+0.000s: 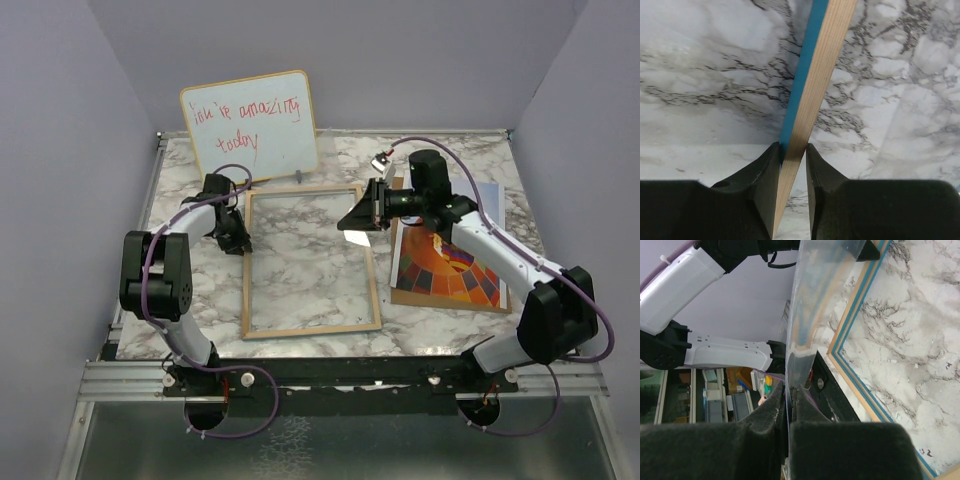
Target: Put the photo into the frame
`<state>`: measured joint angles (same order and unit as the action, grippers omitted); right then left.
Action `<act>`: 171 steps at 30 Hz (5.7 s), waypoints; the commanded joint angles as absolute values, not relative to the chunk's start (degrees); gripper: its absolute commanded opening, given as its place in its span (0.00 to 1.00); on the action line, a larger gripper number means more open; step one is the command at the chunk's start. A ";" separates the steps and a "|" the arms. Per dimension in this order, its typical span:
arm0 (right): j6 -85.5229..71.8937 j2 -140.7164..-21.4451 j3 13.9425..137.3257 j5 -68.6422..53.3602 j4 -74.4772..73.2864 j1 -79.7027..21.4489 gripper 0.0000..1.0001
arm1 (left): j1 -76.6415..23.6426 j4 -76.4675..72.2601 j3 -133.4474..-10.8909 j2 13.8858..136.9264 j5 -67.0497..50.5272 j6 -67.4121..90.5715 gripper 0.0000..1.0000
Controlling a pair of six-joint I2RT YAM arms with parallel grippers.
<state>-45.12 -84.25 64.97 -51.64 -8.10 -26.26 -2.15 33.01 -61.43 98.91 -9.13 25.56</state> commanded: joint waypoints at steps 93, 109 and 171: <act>-43.72 -102.86 58.14 -47.16 12.20 -22.18 0.57 | -1.75 33.31 -67.68 105.50 -7.30 24.10 0.50; -51.98 -101.82 49.80 -49.90 21.97 -22.06 0.01 | -0.79 29.64 -65.14 99.19 -6.70 27.31 0.41; -65.25 -105.19 49.60 -55.11 33.92 -23.58 0.01 | -0.79 27.42 -63.54 104.50 -11.07 26.46 0.17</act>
